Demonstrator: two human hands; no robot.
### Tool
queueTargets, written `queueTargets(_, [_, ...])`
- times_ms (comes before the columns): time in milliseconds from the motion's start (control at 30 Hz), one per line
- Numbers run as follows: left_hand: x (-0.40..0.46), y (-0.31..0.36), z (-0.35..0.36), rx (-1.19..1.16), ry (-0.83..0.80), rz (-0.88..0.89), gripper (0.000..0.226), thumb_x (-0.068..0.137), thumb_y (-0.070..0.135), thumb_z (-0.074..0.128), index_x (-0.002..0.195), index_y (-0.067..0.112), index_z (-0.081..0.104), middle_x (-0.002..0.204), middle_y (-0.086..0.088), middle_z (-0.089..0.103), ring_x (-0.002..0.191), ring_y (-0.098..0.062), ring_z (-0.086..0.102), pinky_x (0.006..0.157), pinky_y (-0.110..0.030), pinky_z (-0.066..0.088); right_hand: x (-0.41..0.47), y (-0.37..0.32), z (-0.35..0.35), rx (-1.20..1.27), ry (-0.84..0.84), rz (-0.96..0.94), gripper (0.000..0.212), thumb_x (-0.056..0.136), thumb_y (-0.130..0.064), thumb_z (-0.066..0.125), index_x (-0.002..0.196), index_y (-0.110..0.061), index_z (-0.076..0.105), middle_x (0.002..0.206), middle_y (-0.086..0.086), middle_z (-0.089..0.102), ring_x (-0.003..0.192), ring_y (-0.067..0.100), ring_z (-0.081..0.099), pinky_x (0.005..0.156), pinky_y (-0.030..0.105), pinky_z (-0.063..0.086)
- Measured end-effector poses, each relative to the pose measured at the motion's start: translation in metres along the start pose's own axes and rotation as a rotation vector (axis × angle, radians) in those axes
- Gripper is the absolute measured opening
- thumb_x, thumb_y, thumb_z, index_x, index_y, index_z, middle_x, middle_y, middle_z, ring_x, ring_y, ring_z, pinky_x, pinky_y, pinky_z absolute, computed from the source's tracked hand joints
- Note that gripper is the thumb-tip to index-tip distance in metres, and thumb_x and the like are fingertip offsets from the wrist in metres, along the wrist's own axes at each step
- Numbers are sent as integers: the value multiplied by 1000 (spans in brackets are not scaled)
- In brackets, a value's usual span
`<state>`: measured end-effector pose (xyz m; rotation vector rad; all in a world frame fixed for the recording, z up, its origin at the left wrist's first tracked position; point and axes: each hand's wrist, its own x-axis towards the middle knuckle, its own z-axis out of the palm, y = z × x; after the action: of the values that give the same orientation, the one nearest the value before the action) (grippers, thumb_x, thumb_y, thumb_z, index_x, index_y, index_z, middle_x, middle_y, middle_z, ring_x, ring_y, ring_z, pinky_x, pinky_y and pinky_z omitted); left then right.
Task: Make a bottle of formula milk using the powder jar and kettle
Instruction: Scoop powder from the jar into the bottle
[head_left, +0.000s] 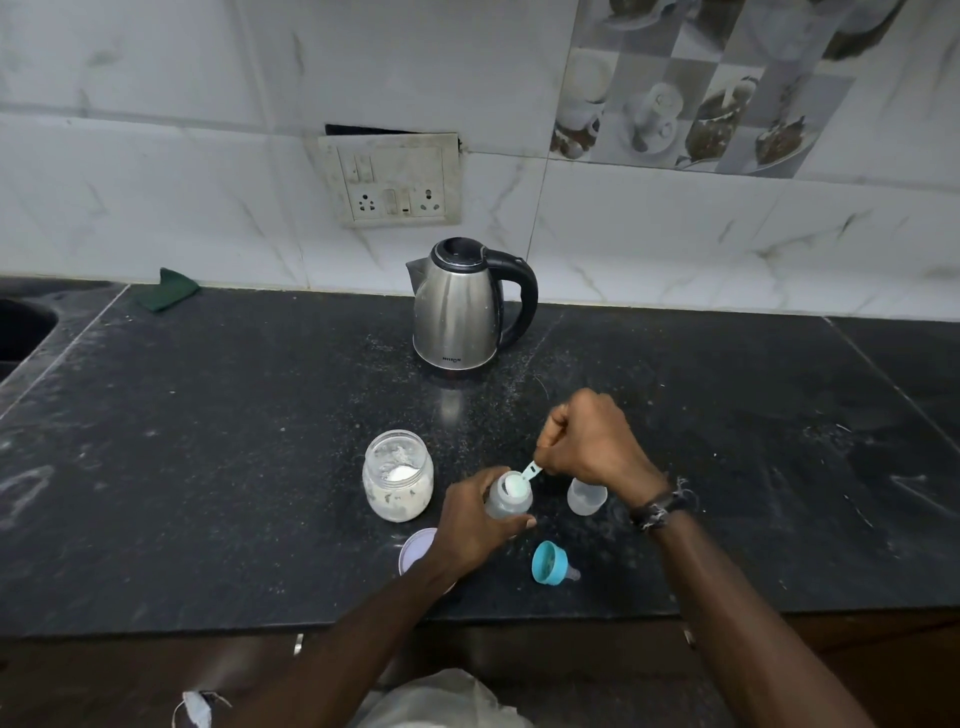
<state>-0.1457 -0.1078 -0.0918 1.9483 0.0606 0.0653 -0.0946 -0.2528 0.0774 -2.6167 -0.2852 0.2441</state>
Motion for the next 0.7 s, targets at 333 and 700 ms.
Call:
queueTargets(333, [1,-12,1,-88,0,-19,47,62,43,89,103,28,72,99,6,79,93,-13,75,82,-50,60,-11,-20,43,-560,-4,-379,26,66,-5,66,60,-15,43,66,7,62,63,30,62,53,32,37])
queueTargets(700, [2,-12,1,-98,1,16,45,64,37,93,104,34,72,99,7,79,93,-14,76,83,-51,61,1,-15,32,-353,-78,-278,7,68,-12,72,71,-18,69,75,-4,70,73,18,65,65,31,52])
